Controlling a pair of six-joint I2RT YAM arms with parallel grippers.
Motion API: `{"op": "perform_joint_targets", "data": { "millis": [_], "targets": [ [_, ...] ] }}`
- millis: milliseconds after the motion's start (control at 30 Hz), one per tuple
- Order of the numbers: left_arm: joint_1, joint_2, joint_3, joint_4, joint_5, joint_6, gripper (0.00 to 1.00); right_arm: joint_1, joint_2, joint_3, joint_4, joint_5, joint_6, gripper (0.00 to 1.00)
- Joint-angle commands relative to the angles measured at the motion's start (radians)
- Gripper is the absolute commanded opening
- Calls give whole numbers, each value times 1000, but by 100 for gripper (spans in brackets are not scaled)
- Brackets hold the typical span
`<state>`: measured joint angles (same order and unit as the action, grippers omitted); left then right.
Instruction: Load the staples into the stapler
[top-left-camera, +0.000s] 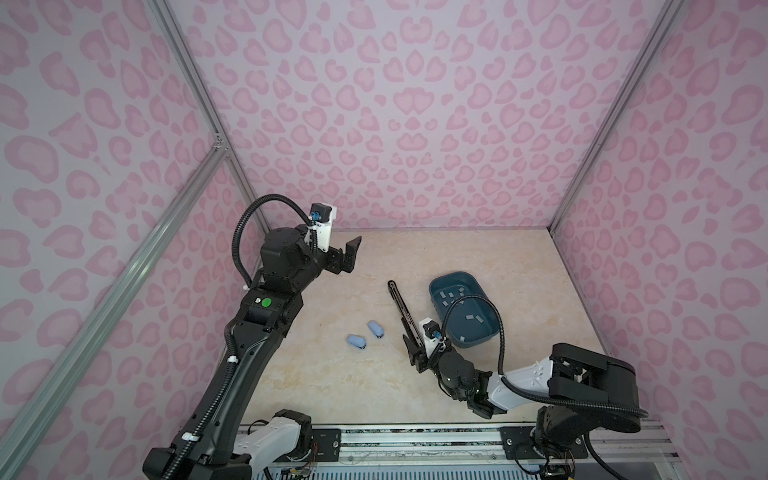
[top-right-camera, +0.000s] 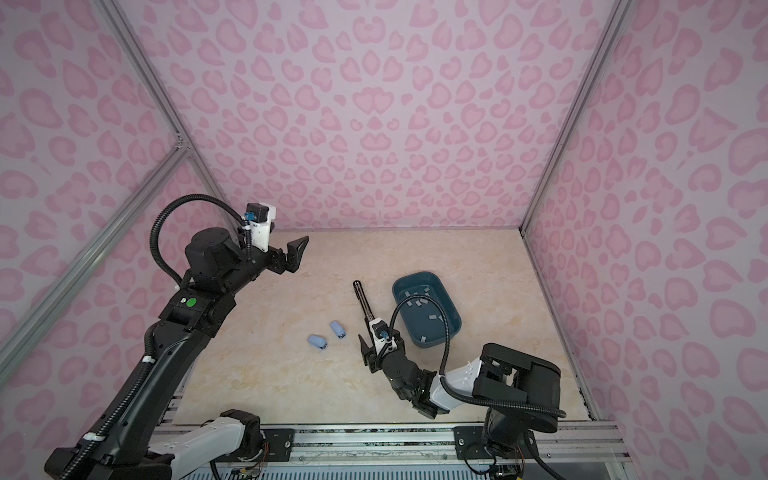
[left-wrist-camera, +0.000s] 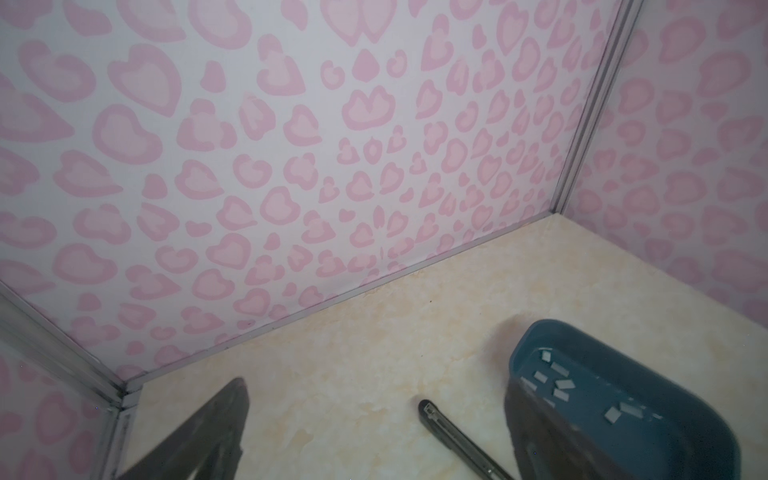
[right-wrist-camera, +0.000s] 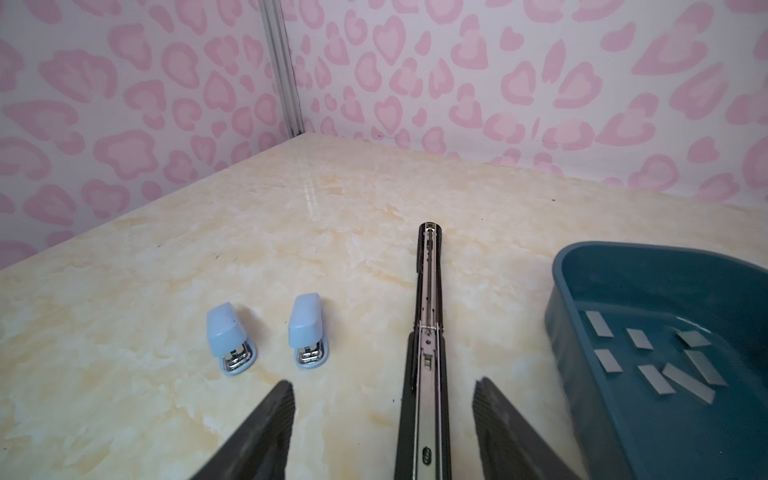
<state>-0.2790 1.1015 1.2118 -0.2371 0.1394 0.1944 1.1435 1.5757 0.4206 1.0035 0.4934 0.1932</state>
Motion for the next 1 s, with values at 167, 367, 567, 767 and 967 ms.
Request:
{"op": "perform_joint_targets", "data": {
  "millis": [167,367,567,767,967],
  "targets": [
    [-182,32,-266,-106,-128,758,99,-106,-122,-40,-44,-204,-14,70],
    [-243,103,-220,-337,33,862,95,-143,-212,-87,-101,-243,-14,70],
    [-279,221,-189,-407,-96,975,92,-157,-289,-106,-159,-243,-26,71],
    [-299,312,-151,-423,-137,1066,89,-176,-299,-111,-174,-248,-24,71],
    [-318,397,-133,-394,-106,1078,91,-196,-297,-115,-174,-274,-15,72]
  ]
}}
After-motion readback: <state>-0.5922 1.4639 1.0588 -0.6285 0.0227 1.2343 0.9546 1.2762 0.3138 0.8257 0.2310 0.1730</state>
